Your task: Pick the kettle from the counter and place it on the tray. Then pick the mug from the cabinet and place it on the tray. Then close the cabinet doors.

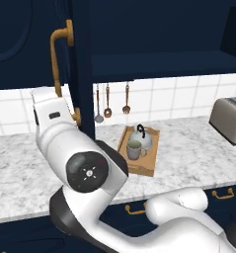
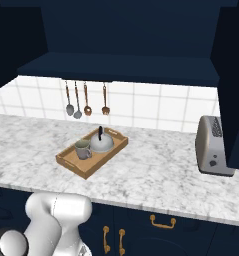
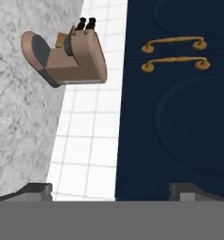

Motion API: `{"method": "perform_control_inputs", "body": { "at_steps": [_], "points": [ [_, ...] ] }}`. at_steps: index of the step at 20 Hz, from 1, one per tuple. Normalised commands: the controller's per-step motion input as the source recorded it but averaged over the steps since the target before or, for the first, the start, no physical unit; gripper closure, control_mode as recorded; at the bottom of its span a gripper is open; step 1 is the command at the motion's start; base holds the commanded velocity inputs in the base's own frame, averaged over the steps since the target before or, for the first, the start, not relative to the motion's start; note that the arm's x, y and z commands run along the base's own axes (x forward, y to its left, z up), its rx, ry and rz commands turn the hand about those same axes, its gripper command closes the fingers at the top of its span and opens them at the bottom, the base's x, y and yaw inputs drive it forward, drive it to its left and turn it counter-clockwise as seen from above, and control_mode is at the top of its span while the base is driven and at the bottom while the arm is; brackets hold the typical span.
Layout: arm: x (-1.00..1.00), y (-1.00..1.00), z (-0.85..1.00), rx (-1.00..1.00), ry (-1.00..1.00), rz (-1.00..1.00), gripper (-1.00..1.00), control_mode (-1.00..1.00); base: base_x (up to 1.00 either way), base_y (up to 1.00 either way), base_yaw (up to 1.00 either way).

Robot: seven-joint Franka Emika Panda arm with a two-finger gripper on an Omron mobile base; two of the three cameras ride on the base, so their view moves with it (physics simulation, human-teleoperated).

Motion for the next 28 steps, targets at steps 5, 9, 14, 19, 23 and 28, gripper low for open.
{"method": "perform_control_inputs", "body": {
  "at_steps": [5, 9, 14, 19, 23, 28],
  "points": [
    [0.12, -0.07, 0.02, 0.09, 0.06, -0.12, -1.0, -1.0, 0.0, 0.0, 0.0],
    [0.22, -0.42, 0.0, 0.0, 0.1, -0.24, -1.0, -1.0, 0.0, 0.0, 0.0],
    [0.21, -0.62, 0.0, 0.0, 0.11, -0.29, -1.0, -1.0, 0.0, 0.0, 0.0],
    [0.23, -0.73, 0.0, 0.0, 0.05, -0.28, -1.0, -1.0, 0.0, 0.0, 0.0],
    [0.3, -0.72, 0.0, 0.0, 0.0, -0.26, -1.0, -1.0, 0.0, 0.0, 0.0],
    [0.31, -0.76, 0.0, 0.0, 0.0, -0.23, -1.0, -1.0, 0.0, 0.0, 0.0]
  ]
}}
